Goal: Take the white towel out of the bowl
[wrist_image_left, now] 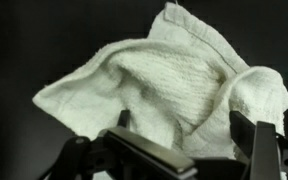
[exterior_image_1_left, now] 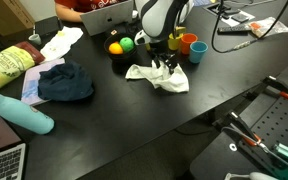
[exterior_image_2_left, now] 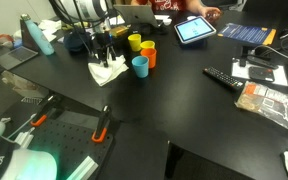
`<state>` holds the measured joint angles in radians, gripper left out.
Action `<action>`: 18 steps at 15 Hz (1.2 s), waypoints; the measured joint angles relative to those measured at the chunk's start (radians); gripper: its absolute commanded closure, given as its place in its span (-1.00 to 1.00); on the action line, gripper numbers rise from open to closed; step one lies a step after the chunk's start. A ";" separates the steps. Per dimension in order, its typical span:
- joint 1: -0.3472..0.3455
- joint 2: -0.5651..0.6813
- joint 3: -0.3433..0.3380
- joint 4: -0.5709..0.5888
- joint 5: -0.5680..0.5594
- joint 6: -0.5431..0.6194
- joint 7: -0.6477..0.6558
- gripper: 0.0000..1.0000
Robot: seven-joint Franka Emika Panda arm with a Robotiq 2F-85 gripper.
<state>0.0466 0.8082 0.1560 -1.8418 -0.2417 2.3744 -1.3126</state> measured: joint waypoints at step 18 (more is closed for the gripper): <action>0.027 0.146 -0.069 0.247 -0.038 0.058 0.143 -1.00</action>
<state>0.0732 0.9538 0.0873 -1.5950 -0.2793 2.4323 -1.1692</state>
